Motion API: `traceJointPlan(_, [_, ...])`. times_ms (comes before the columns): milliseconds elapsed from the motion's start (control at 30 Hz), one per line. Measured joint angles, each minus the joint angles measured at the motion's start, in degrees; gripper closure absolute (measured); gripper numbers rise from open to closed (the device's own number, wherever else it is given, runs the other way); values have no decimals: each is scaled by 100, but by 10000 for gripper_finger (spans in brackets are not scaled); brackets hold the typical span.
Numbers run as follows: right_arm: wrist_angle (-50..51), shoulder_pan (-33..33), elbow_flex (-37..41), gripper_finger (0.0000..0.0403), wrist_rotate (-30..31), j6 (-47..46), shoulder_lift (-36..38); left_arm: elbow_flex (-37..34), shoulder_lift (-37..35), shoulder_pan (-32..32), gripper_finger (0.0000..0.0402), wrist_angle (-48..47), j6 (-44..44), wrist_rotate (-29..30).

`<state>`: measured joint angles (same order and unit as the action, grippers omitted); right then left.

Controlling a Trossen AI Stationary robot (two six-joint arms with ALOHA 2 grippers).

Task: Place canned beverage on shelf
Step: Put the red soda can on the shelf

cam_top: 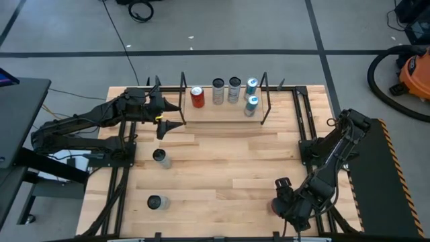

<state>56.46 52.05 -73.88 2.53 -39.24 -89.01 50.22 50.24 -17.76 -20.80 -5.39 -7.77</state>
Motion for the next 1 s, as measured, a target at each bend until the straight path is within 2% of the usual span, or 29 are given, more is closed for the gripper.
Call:
traceJointPlan(100, [151,0,118,91,223,-1,0,0,0,-1,69,0,0,0])
traceJointPlan(367, [45,2,385,91,230,-177,8,0,0,0,69,0,0,0])
traceJointPlan(633, [-479,0,695,91,80,-306,17,0,0,-1,69,0,-2,0])
traceJointPlan(1000, [-1308,-1,944,91,255,-442,24,0,-2,0,69,0,-2,2])
